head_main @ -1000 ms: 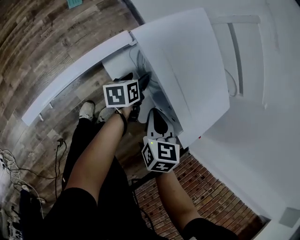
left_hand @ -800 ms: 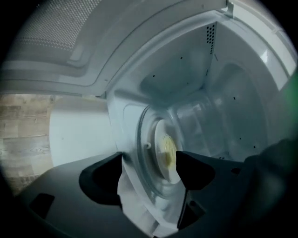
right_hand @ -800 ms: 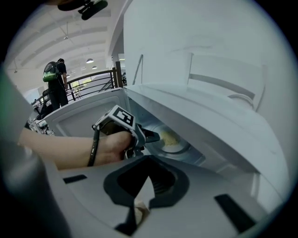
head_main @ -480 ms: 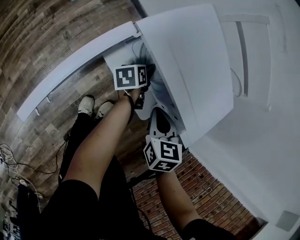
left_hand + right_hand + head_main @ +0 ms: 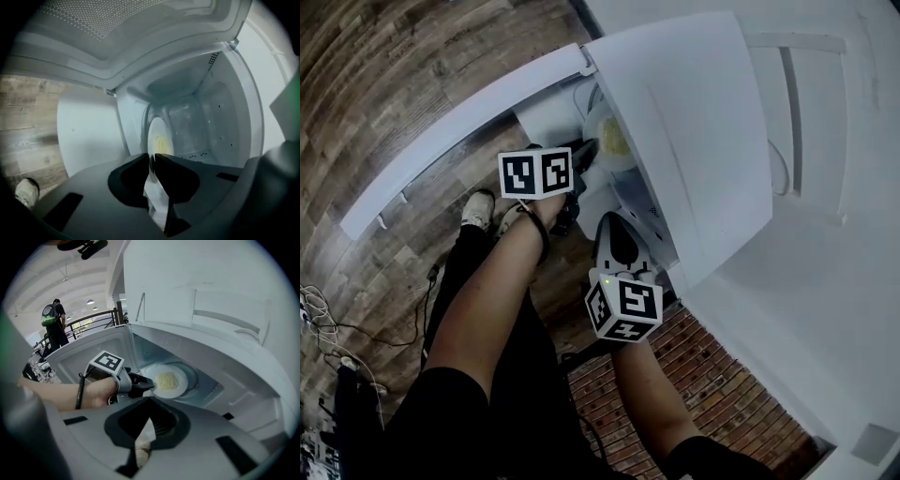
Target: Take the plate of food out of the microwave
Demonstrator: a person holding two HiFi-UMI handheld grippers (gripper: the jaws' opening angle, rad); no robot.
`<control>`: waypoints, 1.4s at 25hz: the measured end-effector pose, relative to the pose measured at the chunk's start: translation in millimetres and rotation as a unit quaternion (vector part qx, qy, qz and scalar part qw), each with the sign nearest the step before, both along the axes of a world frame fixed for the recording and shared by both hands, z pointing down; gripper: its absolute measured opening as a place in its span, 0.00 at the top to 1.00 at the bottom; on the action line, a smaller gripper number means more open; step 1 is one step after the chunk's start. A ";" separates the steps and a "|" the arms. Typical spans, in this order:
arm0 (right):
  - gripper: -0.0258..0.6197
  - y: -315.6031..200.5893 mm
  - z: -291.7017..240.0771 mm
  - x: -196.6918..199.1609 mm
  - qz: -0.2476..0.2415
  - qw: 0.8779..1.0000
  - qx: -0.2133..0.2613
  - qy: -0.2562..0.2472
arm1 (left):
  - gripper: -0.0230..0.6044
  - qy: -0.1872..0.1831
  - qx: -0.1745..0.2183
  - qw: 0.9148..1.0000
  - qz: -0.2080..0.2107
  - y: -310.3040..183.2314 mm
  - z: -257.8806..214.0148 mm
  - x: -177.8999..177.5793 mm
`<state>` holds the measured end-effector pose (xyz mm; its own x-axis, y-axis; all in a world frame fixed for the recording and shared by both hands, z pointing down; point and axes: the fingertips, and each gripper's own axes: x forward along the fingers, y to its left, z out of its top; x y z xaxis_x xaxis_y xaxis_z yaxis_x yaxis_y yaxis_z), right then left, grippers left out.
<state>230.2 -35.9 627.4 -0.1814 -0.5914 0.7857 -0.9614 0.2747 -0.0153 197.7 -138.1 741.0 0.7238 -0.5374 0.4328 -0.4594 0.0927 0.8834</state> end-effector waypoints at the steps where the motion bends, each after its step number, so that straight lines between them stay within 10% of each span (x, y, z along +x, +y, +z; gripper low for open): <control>1: 0.95 0.3 0.7 -1.4 -0.001 1.000 -0.001 0.000 | 0.90 0.004 0.005 1.000 0.001 -0.7 -2.9 -0.2; 9: 0.95 1.3 1.2 -0.8 0.003 1.000 -0.008 0.006 | 0.94 0.108 -0.026 0.993 -0.032 10.5 -5.4 -12.6; 21: 0.95 9.0 -25.1 -5.4 0.057 0.998 0.020 -0.012 | 0.94 0.157 -0.048 0.985 -0.060 72.0 -48.2 -55.3; 35: 0.95 -5.7 -207.5 24.6 0.122 0.981 0.151 -0.017 | 0.94 0.206 -0.052 0.977 -0.021 94.8 -254.8 -96.6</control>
